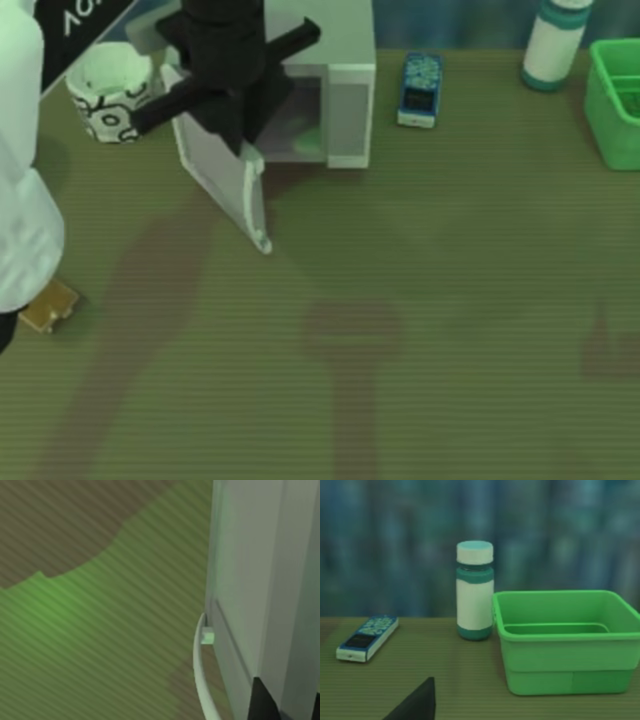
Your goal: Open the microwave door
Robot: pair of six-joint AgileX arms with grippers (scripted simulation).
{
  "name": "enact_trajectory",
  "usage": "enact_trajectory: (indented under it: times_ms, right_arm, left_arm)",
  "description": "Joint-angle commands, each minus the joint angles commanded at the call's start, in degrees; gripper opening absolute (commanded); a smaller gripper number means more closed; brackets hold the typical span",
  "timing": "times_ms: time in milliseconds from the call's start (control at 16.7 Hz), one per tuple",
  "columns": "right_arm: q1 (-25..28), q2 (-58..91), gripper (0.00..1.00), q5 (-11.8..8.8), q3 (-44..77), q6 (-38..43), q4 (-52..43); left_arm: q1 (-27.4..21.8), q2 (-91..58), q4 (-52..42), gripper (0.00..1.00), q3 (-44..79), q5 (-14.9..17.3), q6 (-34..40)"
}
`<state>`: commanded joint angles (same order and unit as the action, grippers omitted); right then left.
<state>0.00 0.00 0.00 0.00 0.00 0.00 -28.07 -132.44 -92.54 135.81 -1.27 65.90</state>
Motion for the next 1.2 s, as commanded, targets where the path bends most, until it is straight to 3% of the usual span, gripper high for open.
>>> enact_trajectory:
  times_ms: [120,1200]
  right_arm:
    - [0.0,0.0,1.0,0.0,0.0,0.0,0.0]
    - [0.0,0.0,1.0,0.0,0.0,0.0,0.0]
  left_arm:
    - [0.4,-0.8,-1.5,0.0,1.5,1.5,-0.7]
    - [0.4,1.2,4.6,0.0,-6.6,1.5,-0.7]
